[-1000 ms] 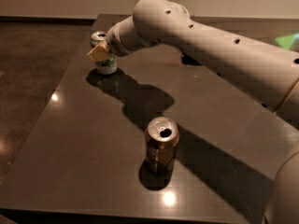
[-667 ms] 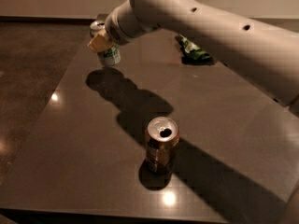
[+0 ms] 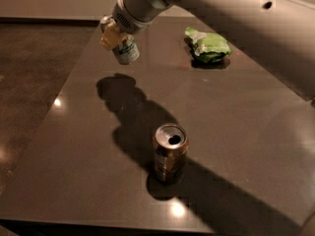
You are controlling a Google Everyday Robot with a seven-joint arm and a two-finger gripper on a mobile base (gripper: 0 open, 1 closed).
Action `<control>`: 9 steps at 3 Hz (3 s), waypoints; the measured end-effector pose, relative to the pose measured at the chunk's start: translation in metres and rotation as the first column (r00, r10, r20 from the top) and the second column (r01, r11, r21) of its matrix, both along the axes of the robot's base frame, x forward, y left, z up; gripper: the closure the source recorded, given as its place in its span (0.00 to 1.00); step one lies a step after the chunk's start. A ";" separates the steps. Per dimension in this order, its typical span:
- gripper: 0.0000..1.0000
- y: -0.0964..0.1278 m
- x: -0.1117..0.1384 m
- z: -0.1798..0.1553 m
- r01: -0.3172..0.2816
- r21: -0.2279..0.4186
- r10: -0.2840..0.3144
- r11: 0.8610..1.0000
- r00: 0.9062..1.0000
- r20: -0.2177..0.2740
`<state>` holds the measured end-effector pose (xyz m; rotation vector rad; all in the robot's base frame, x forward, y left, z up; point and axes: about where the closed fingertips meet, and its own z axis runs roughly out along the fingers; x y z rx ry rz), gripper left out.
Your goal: Knock 7up can over
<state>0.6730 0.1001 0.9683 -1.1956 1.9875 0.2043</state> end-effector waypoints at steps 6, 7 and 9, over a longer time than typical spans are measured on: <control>0.59 -0.062 -0.046 -0.069 -0.169 -0.376 -0.012 0.911 0.901 -0.434; 0.28 -0.060 -0.047 -0.079 -0.213 -0.399 -0.001 0.892 0.881 -0.473; 0.00 -0.055 -0.048 -0.090 -0.254 -0.400 0.019 0.880 0.863 -0.505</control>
Offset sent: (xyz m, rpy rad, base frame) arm -0.0346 -0.0664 -0.0457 -0.3260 0.3113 -0.0132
